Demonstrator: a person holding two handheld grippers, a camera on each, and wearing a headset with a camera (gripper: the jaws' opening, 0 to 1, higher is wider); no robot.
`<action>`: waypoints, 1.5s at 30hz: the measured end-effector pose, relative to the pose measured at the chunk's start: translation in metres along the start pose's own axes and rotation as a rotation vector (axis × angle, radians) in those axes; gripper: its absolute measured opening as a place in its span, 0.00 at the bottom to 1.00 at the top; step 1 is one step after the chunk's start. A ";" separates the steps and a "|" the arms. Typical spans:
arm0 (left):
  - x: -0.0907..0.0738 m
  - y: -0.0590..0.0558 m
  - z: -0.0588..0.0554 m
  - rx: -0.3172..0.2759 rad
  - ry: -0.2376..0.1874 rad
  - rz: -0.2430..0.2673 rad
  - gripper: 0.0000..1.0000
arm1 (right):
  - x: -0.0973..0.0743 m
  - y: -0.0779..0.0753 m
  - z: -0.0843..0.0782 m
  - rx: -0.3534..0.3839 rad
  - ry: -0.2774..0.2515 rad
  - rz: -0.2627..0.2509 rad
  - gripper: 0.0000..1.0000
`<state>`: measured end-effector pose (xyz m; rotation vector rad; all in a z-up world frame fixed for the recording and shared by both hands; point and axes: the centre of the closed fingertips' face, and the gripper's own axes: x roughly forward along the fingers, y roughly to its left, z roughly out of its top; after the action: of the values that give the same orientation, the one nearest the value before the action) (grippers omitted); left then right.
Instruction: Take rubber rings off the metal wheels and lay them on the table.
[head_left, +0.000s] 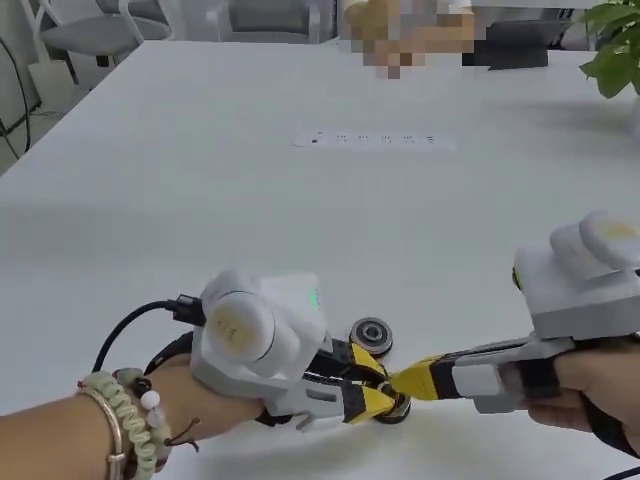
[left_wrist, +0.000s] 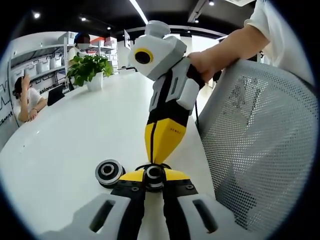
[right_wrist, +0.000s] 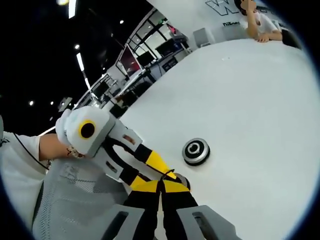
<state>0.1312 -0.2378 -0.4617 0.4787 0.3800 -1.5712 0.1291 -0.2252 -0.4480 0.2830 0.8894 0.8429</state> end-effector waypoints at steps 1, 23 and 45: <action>0.000 0.000 0.000 0.001 -0.002 0.000 0.07 | 0.001 0.000 -0.002 0.002 0.005 -0.002 0.00; -0.001 -0.003 0.000 -0.002 0.012 -0.016 0.08 | -0.003 -0.021 -0.009 0.024 0.032 -0.059 0.00; -0.027 0.011 0.028 0.016 -0.025 0.003 0.28 | -0.013 -0.020 0.008 0.053 -0.044 -0.065 0.00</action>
<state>0.1408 -0.2298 -0.4227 0.4716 0.3473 -1.5766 0.1409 -0.2473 -0.4462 0.3159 0.8757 0.7509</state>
